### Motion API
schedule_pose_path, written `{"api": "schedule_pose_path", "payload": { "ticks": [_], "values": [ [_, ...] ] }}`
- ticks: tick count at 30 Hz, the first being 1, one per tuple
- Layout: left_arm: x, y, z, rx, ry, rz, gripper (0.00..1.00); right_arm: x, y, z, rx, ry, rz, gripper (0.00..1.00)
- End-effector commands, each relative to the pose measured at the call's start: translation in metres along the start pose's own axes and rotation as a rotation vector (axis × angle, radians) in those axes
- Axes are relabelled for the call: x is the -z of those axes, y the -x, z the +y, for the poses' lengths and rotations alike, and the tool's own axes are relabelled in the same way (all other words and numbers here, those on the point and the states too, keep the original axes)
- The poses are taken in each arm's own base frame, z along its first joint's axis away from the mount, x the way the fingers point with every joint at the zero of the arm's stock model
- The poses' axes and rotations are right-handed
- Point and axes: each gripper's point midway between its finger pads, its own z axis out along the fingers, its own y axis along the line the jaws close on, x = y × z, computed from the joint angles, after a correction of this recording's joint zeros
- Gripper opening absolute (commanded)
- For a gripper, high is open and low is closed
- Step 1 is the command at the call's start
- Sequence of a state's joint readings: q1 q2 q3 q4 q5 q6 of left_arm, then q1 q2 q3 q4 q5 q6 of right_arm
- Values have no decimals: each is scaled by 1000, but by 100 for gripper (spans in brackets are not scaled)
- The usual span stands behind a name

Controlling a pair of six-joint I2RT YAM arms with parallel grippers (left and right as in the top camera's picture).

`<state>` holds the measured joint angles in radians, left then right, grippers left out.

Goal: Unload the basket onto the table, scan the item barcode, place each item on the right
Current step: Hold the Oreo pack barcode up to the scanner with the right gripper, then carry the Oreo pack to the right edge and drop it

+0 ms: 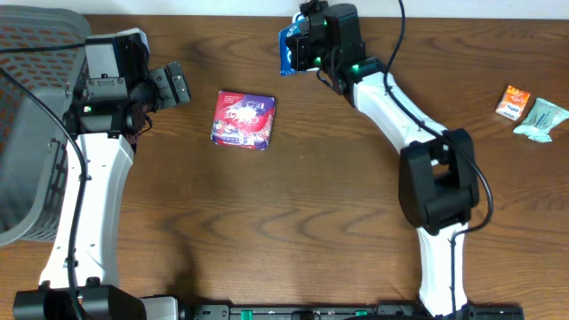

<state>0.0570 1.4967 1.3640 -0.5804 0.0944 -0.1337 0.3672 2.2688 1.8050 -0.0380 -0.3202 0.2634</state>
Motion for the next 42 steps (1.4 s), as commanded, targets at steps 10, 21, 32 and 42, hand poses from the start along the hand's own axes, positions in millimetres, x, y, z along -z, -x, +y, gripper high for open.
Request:
{"api": "schedule_pose_path", "payload": {
  "ticks": [10,21,32,42],
  "values": [
    [-3,-3,3,-1,13,10,98,13,29,-23,22,-11,-76,1],
    [-3,-3,3,-1,13,11,98,120,84,-120,-204,-197,-130,1],
    [-3,-3,3,-1,13,11,98,250,-2,-283,-341,-672,150,1],
    [-3,-3,3,-1,13,11,98,320,-47,-355,-435,-950,195,1]
  ]
}}
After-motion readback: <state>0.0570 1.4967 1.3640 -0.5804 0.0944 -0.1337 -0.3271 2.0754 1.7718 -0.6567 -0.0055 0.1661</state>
